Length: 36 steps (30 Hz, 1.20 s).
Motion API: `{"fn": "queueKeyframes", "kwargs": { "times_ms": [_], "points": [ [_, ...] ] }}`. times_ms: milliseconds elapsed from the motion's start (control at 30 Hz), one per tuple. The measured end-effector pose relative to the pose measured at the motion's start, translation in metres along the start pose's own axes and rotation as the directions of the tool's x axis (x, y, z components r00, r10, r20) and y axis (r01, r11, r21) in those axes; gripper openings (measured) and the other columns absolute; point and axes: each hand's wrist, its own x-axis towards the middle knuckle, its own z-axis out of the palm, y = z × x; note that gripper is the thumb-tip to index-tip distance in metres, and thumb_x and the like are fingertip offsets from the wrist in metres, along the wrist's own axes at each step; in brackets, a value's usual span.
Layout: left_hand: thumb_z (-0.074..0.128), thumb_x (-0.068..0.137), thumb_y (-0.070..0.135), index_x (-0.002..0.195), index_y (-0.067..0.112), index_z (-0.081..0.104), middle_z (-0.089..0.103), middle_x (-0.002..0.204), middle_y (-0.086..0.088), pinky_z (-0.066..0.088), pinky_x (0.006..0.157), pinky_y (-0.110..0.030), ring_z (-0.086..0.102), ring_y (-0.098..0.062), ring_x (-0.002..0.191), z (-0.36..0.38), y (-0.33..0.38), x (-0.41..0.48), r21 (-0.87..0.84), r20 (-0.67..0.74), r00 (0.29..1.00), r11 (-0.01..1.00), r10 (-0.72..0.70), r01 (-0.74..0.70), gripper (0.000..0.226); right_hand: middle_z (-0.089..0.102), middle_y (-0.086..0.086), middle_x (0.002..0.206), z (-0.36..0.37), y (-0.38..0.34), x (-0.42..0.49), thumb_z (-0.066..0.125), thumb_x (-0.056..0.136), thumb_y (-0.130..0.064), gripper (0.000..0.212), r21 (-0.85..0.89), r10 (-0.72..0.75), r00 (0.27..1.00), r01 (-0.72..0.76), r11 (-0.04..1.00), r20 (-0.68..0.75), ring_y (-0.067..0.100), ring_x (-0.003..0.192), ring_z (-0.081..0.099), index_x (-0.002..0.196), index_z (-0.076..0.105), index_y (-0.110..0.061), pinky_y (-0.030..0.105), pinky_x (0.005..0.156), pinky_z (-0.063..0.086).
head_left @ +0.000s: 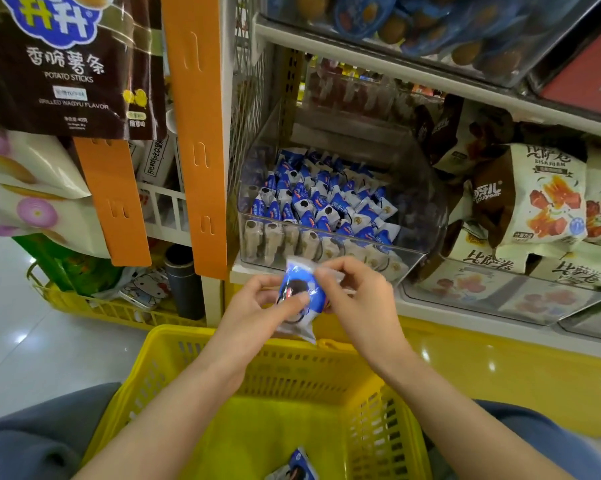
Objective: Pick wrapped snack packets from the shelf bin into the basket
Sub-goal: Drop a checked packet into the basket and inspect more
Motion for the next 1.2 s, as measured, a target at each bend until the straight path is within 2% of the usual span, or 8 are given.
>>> {"fn": "queueKeyframes", "kwargs": {
  "times_ms": [167, 333, 467, 533, 667, 900, 1033, 1200],
  "points": [
    [0.068, 0.081, 0.012, 0.108, 0.018, 0.059, 0.071, 0.096, -0.001, 0.052, 0.061, -0.013, 0.069, -0.005, 0.079, -0.002, 0.004, 0.001, -0.065, -0.106, 0.992, 0.994, 0.076, -0.083, 0.03, 0.067, 0.002, 0.079, -0.006, 0.001, 0.008, 0.049, 0.095, -0.014, 0.013, 0.386, 0.374, 0.922, -0.383, 0.839, 0.102, 0.002, 0.06, 0.065, 0.085, 0.057, -0.014, 0.016, 0.054, 0.053],
    [0.059, 0.089, 0.02, 0.087, 0.027, 0.064, 0.068, 0.081, 0.012, 0.047, 0.058, -0.006, 0.062, 0.012, 0.069, -0.008, 0.005, 0.005, 0.014, -0.262, 0.945, 0.98, 0.193, -0.196, 0.009, 0.068, 0.009, 0.098, -0.004, 0.004, 0.002, 0.047, 0.096, -0.009, 0.014, 0.246, 0.469, 0.783, -0.589, 0.769, 0.409, 0.011, 0.078, 0.066, 0.109, 0.053, -0.008, 0.022, 0.062, 0.056],
    [0.056, 0.091, 0.016, 0.09, 0.017, 0.064, 0.066, 0.081, 0.007, 0.044, 0.057, -0.005, 0.061, 0.0, 0.072, -0.01, 0.004, 0.007, 0.295, -0.227, 0.905, 0.911, 0.36, -0.288, 0.009, 0.055, -0.005, 0.117, 0.002, 0.007, -0.004, 0.062, 0.087, -0.012, 0.046, -0.216, 0.284, 0.896, -0.219, 0.952, 0.342, 0.004, 0.101, 0.052, 0.126, 0.039, -0.019, 0.018, 0.085, 0.044],
    [0.057, 0.089, 0.012, 0.081, 0.021, 0.062, 0.064, 0.075, 0.008, 0.042, 0.057, -0.004, 0.06, 0.004, 0.069, -0.009, 0.005, 0.006, 0.4, -0.144, 0.886, 0.845, 0.441, -0.356, 0.013, 0.05, -0.011, 0.118, 0.005, 0.006, -0.006, 0.07, 0.081, -0.016, 0.059, -0.204, 0.135, 0.935, -0.07, 0.977, 0.328, 0.001, 0.111, 0.047, 0.13, 0.038, -0.02, 0.013, 0.093, 0.037],
    [0.06, 0.087, 0.011, 0.078, 0.022, 0.059, 0.063, 0.071, 0.01, 0.041, 0.056, -0.003, 0.059, 0.012, 0.071, -0.006, 0.003, 0.005, 0.498, -0.067, 0.872, 0.773, 0.485, -0.392, 0.014, 0.066, -0.004, 0.106, 0.011, 0.002, -0.007, 0.07, 0.081, -0.022, 0.035, -0.06, 0.092, 0.928, -0.076, 0.995, 0.362, 0.008, 0.097, 0.06, 0.113, 0.058, -0.016, 0.021, 0.086, 0.049],
    [0.054, 0.092, 0.021, 0.087, 0.022, 0.063, 0.068, 0.086, 0.002, 0.054, 0.067, -0.026, 0.065, -0.008, 0.078, -0.004, 0.002, 0.009, 0.225, -0.146, 0.966, 0.958, 0.213, -0.177, 0.011, 0.065, -0.002, 0.103, 0.007, 0.004, -0.003, 0.068, 0.082, -0.026, 0.026, 0.091, 0.221, 0.914, -0.266, 0.96, 0.339, 0.016, 0.095, 0.064, 0.105, 0.056, -0.019, 0.031, 0.086, 0.054],
    [0.055, 0.092, 0.019, 0.087, 0.015, 0.066, 0.068, 0.08, -0.003, 0.054, 0.066, -0.03, 0.066, -0.013, 0.075, -0.006, 0.004, 0.006, 0.266, -0.134, 0.957, 0.94, 0.257, -0.216, 0.013, 0.064, -0.011, 0.093, 0.01, 0.004, -0.004, 0.061, 0.087, -0.024, 0.011, 0.15, 0.114, 0.941, -0.169, 0.974, 0.32, 0.001, 0.087, 0.062, 0.097, 0.055, -0.024, 0.018, 0.08, 0.052],
    [0.056, 0.091, 0.019, 0.083, 0.02, 0.063, 0.067, 0.08, 0.002, 0.053, 0.065, -0.025, 0.065, -0.01, 0.075, 0.0, 0.003, 0.002, 0.322, -0.057, 0.964, 0.919, 0.26, -0.228, 0.011, 0.07, 0.002, 0.08, 0.007, 0.006, -0.002, 0.061, 0.088, -0.026, 0.006, 0.136, 0.076, 0.977, -0.104, 0.985, 0.201, 0.018, 0.079, 0.066, 0.084, 0.064, -0.022, 0.036, 0.074, 0.054]
  ]
}}
